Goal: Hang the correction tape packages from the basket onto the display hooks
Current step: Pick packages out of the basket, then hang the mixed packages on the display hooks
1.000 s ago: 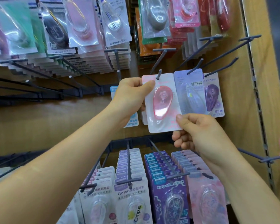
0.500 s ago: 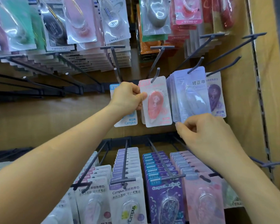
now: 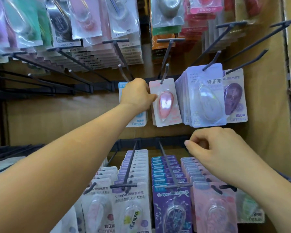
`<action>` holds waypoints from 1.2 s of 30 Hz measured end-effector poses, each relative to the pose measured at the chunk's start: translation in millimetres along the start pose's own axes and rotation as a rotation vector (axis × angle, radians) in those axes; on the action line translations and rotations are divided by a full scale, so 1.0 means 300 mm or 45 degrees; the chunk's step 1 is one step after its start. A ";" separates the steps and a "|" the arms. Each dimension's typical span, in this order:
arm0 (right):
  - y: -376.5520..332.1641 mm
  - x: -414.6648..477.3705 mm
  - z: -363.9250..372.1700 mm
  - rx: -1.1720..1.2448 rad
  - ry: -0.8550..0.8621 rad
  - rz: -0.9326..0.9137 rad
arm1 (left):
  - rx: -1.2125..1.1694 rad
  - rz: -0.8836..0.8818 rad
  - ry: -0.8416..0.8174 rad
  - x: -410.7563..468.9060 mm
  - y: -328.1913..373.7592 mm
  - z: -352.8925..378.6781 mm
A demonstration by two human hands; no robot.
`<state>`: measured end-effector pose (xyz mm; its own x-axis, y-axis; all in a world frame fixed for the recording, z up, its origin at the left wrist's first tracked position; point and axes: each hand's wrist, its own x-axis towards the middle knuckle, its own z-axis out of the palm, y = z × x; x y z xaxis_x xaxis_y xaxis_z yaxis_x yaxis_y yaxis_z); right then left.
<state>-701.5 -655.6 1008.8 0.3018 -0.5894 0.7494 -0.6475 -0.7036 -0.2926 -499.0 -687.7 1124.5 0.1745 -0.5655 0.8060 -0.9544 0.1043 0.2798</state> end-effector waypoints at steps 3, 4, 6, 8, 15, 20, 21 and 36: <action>0.007 -0.003 -0.009 0.059 -0.008 -0.016 | -0.165 -0.028 -0.001 -0.089 -0.012 -0.053; 0.003 -0.006 -0.011 0.080 0.008 -0.035 | -0.233 -0.018 -0.010 -0.131 -0.024 -0.078; -0.021 -0.016 -0.016 0.137 0.064 -0.094 | -0.340 0.027 -0.044 -0.224 -0.065 -0.131; -0.070 -0.027 -0.022 0.195 0.093 -0.169 | -0.412 0.035 -0.074 -0.328 -0.115 -0.193; -0.382 -0.127 0.057 0.447 -0.019 -0.462 | -0.222 -0.025 0.014 -0.759 -0.312 -0.460; -0.663 -0.289 0.230 0.496 -0.359 -0.577 | -0.022 -0.294 -0.126 -1.100 -0.498 -0.642; -0.719 -0.327 0.272 0.499 -0.449 -0.577 | 0.045 -0.349 -0.161 -1.166 -0.538 -0.680; -1.277 -1.114 1.081 0.031 -1.516 -1.002 | 0.562 -1.362 -0.623 -2.391 -1.037 -1.111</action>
<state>-327.5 -317.8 677.9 0.9764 -0.0166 -0.2152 -0.0303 -0.9977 -0.0606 -246.5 -41.8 633.0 0.8921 -0.4514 -0.0204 -0.4067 -0.8218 0.3990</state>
